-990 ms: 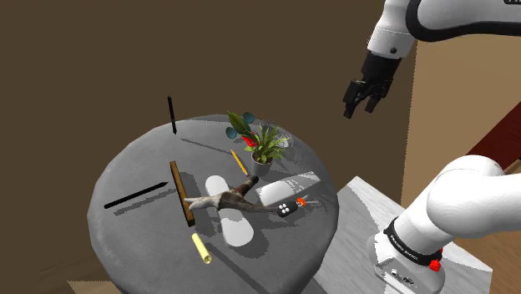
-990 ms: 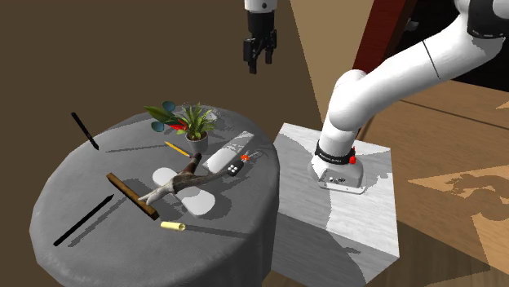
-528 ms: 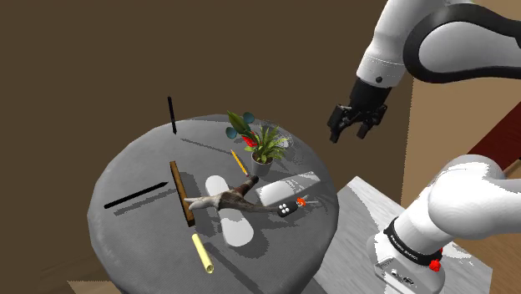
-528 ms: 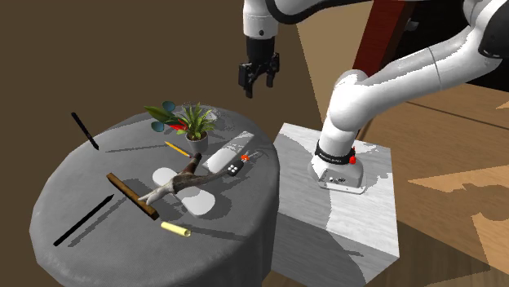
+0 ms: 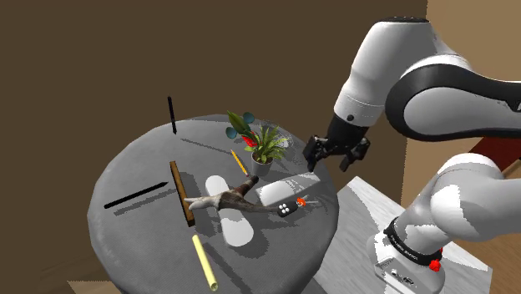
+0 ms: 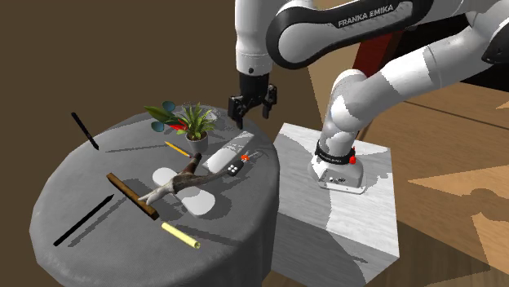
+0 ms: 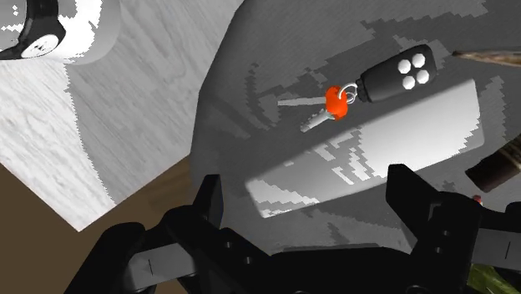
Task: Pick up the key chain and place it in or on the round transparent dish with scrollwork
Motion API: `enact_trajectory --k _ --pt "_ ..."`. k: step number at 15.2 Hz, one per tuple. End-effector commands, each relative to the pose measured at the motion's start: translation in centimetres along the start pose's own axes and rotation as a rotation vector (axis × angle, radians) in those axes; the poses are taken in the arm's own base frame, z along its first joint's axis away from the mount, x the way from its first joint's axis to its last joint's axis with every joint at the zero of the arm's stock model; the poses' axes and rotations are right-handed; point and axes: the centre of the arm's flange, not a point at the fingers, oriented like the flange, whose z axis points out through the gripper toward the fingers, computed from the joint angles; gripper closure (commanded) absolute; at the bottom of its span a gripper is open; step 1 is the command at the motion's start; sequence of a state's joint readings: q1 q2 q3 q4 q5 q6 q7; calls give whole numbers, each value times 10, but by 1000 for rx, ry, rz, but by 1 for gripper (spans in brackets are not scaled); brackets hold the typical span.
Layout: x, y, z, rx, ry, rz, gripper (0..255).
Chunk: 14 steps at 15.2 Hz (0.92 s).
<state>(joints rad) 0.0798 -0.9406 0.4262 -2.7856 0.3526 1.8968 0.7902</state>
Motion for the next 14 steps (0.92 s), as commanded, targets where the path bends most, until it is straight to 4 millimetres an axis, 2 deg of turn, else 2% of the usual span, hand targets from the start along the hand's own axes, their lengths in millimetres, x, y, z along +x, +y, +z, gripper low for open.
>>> enact_trajectory --k 1,8,14 --pt "-14 -22 10 6 6 53 0" --pt "-54 -92 56 18 28 223 0" --pt "-54 -93 83 19 28 224 0"
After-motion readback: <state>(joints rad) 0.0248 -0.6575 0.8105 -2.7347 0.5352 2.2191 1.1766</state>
